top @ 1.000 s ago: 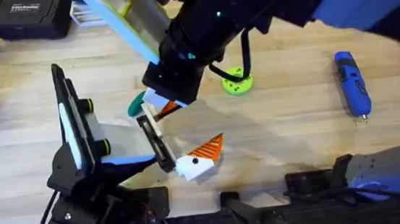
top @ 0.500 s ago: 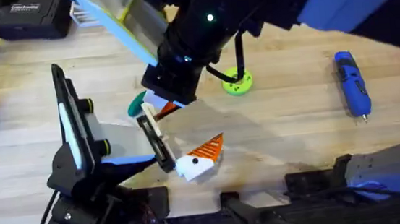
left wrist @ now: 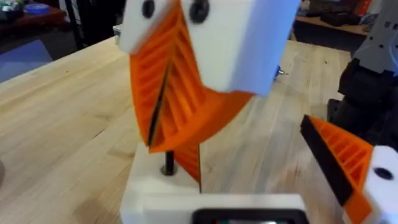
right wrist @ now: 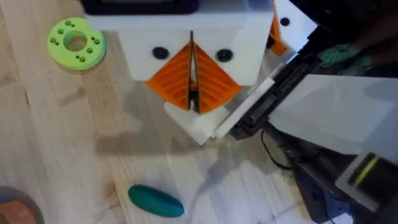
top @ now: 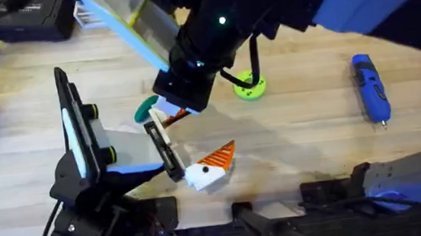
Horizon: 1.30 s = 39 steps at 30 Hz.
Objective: Pick up the gripper from the table and insert it into the empty holder that is missing its gripper. Then pick up a screw, insert it into the mounting hole, and use the screwdriver to tighten it. Finally, clean up the table by picking up the vegetable and placing it into the bucket.
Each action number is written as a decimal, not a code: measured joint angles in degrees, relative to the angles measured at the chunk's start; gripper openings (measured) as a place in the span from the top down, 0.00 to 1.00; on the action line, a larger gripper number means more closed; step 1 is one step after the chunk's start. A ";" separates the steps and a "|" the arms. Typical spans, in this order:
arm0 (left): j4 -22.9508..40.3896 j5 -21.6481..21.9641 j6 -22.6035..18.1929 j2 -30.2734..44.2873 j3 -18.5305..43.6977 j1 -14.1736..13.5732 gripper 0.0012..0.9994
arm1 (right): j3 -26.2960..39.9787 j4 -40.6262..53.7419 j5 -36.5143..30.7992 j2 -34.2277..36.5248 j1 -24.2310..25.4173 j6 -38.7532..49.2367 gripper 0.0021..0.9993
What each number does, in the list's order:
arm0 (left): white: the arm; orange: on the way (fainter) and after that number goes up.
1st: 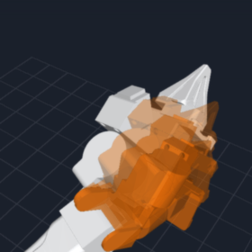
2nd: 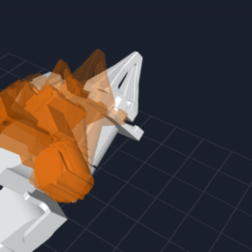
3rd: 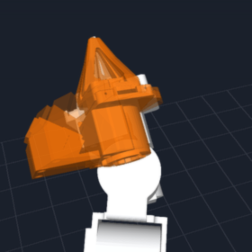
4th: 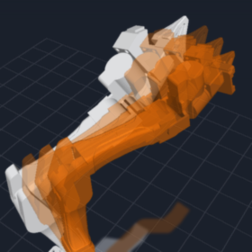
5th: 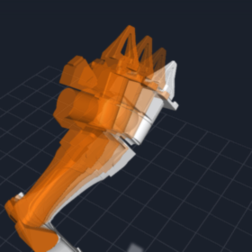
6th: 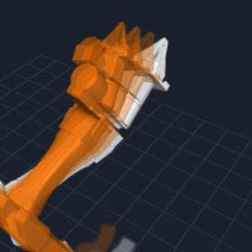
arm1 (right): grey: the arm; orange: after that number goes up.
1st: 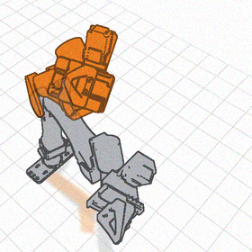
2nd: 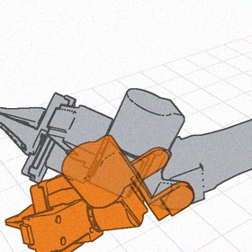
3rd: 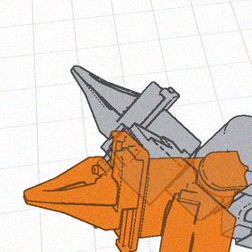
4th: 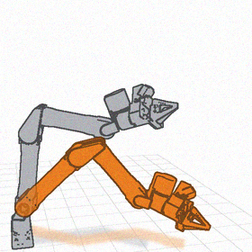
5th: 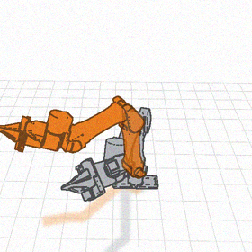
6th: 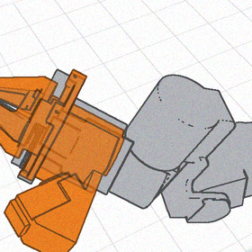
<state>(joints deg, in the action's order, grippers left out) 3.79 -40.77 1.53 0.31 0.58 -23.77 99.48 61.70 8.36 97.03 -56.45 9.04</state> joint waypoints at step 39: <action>0.02 -0.16 0.18 0.01 0.00 0.00 0.01 | 0.33 0.37 2.56 -0.20 4.37 -0.32 0.01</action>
<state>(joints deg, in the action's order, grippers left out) 3.81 -40.93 1.72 0.32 0.58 -23.77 99.81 62.07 10.92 96.84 -52.08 8.72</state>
